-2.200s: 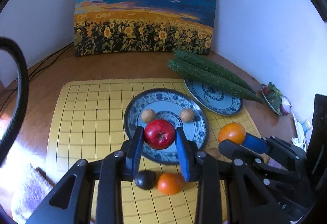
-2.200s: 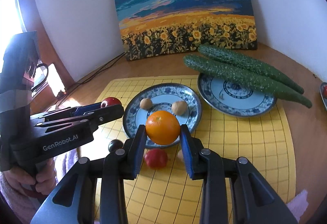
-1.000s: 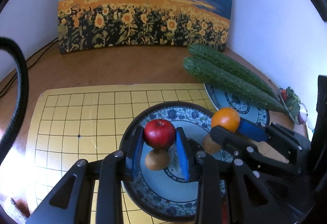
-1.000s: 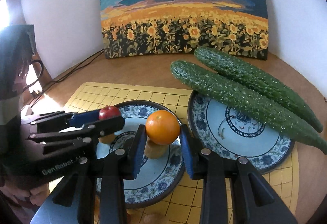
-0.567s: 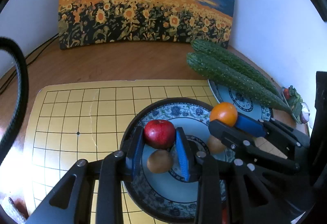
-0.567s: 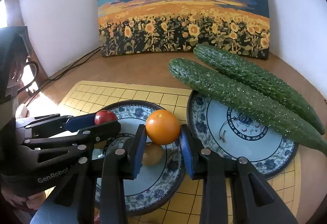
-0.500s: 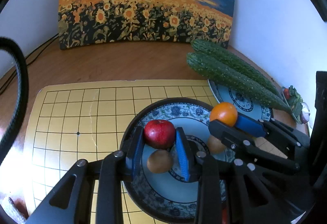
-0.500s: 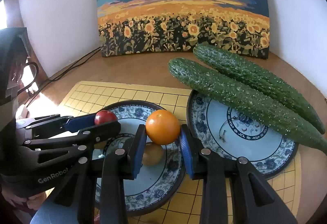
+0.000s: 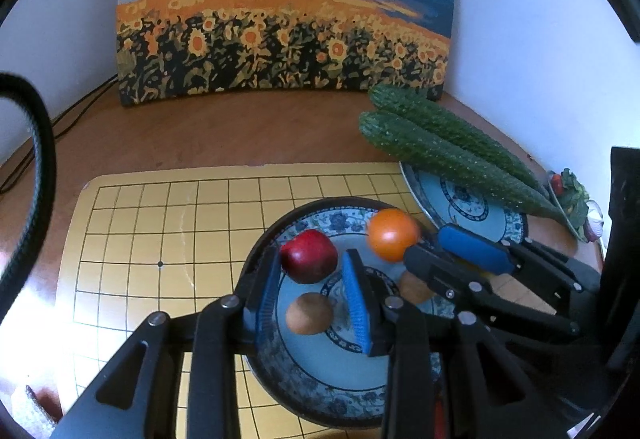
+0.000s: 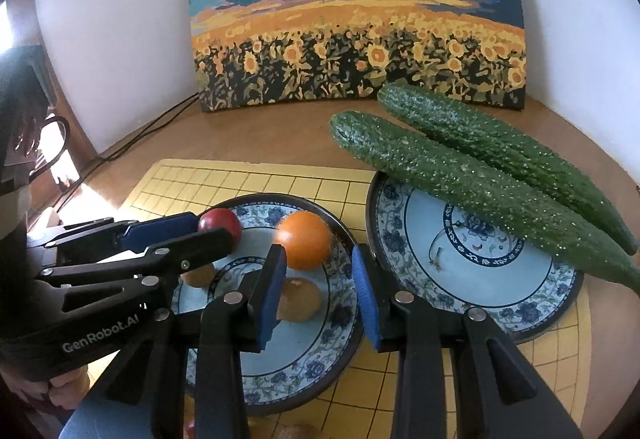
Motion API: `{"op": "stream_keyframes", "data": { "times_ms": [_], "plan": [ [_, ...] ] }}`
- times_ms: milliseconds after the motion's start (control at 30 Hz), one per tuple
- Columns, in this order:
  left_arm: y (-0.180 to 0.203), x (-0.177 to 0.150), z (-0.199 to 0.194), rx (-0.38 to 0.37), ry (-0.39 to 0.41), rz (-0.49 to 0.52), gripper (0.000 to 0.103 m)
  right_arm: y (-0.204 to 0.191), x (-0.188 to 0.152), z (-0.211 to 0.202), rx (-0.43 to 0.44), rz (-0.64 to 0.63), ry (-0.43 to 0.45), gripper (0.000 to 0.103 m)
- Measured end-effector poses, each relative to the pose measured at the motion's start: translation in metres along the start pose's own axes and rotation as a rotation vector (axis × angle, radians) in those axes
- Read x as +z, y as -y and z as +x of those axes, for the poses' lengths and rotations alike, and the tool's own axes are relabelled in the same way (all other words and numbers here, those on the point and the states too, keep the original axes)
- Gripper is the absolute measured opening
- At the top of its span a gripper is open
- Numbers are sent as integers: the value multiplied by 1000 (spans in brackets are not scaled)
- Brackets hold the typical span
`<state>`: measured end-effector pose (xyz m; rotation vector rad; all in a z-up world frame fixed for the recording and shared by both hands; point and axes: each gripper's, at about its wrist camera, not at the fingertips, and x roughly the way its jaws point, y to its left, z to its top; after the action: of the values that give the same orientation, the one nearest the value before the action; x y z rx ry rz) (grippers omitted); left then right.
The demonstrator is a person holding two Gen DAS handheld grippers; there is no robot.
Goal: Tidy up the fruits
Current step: 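Release the apple and orange onto the plate and withdraw both tools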
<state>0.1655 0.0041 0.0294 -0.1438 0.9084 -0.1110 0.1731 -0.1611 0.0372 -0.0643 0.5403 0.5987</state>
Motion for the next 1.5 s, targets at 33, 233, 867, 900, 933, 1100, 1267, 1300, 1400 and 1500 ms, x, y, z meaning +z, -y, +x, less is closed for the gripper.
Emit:
{"op": "stream_keyframes", "data": {
  "times_ms": [33,233,867,900,933,1100,1267,1300,1400,1500],
  "plan": [
    [0,0,-1,-1,1,1,33,0,0,-1,1,2,2,36],
    [2,-3,-11,-4,7,14,33,2,-1,-13,5,7,10,41],
    [-1,-29,-46,2,-7,5,33,-10,-18,-57,47,37,8,48],
    [-2,-31,-49,4,-7,5,33,-11,-19,-59,49,39,10,48],
    [-2,-33,-51,5,-7,5,33,-12,-21,-61,51,41,10,48],
    [-8,-43,-60,6,-7,-15,34,-17,-29,-71,52,43,8,48],
    [-13,-53,-70,7,-6,-29,34,-20,-39,-79,46,42,5,48],
    [-14,-55,-71,7,-5,-30,34,-20,-41,-80,43,43,6,48],
    [-16,-61,-77,9,-3,-40,34,-19,-48,-85,42,52,5,48],
    [-18,-66,-81,6,0,-47,34,-18,-54,-88,41,60,6,48]
  ]
}}
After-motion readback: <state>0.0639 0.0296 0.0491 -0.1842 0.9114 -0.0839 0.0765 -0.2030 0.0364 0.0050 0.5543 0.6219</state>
